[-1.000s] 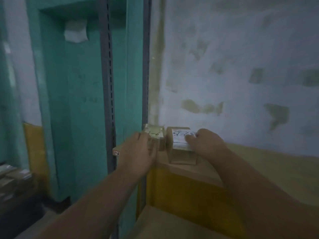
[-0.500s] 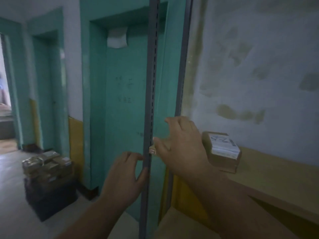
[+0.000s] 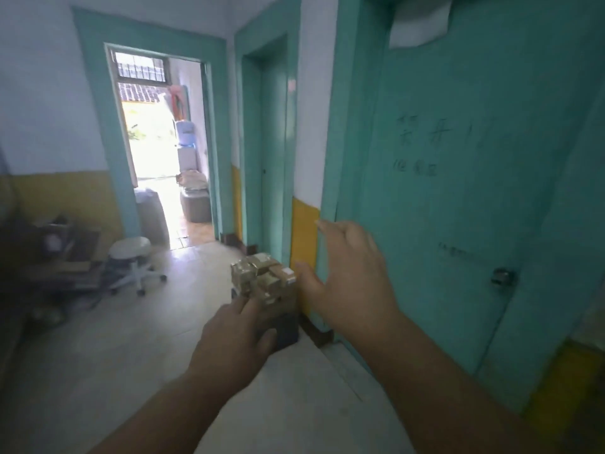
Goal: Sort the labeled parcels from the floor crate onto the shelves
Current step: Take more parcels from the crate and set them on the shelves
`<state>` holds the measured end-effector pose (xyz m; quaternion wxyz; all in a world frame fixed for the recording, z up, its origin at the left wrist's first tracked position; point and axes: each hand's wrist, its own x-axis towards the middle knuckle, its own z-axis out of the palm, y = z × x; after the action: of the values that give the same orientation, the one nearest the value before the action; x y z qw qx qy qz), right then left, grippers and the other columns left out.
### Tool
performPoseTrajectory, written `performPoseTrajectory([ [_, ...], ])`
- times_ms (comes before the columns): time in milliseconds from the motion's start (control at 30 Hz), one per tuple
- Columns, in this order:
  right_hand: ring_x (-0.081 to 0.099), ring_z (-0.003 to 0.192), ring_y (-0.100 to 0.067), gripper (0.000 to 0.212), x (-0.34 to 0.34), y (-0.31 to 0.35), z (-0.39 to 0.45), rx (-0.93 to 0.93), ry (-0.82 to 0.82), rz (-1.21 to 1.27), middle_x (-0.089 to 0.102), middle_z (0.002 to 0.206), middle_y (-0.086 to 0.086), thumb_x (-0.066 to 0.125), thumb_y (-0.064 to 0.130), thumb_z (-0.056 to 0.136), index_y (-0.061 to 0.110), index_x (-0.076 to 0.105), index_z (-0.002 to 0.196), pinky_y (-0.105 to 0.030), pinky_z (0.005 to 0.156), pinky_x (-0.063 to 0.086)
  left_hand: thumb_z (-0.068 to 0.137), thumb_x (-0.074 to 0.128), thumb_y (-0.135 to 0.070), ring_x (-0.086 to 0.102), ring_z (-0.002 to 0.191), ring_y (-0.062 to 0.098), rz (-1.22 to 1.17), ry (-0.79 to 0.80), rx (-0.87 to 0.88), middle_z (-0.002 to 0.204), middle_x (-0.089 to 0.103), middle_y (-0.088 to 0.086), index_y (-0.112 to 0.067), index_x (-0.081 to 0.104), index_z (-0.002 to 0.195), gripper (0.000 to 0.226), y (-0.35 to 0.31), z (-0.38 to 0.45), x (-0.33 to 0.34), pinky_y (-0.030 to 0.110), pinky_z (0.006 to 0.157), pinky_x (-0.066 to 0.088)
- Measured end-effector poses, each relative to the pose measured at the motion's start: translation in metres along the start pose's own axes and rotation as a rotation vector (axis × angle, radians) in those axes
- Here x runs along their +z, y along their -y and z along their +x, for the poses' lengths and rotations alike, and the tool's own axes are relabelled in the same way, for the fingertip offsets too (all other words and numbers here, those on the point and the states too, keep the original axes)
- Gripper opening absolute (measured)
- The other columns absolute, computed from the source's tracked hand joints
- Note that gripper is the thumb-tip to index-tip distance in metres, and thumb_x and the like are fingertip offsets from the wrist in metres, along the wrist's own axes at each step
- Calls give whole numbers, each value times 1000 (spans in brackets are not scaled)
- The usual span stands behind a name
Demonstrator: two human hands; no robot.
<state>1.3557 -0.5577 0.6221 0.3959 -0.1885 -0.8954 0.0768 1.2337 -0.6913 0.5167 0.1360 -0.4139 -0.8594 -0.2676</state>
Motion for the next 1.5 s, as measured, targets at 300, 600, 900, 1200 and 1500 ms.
performPoseTrajectory([
  [300,48,124,-28,61,166,-20,108,-21,126,-43,51,135,-7,57,51,91,21,46,143,-46,103,43,89,62,-44,57,104,19,18,62,-129,115,59,-3,-28,58,120,35,132,121,77,31,83,48],
  [600,53,115,-28,57,360,1,263,-73,257,71,57,128,-9,53,49,90,18,53,137,-41,93,46,93,54,-50,51,117,16,119,157,-374,135,51,-5,-31,47,136,47,308,243,96,31,98,46],
  [900,42,128,-19,58,560,30,388,8,339,78,46,142,-1,57,51,93,25,44,144,-37,106,39,94,55,-50,52,117,18,94,245,-358,137,51,-2,-28,45,138,50,495,402,139,33,97,46],
  [1200,44,126,-21,57,672,-50,498,202,293,-30,49,137,-3,59,48,91,22,46,140,-39,103,40,93,55,-50,51,119,17,-38,405,-120,137,51,-6,-33,46,137,48,556,603,246,35,99,46],
  [1500,47,126,-19,59,773,-138,605,311,357,-108,53,137,-4,59,48,91,19,47,140,-35,104,39,92,60,-46,50,119,13,-124,580,-40,135,53,-12,-35,49,134,45,597,740,344,29,98,47],
])
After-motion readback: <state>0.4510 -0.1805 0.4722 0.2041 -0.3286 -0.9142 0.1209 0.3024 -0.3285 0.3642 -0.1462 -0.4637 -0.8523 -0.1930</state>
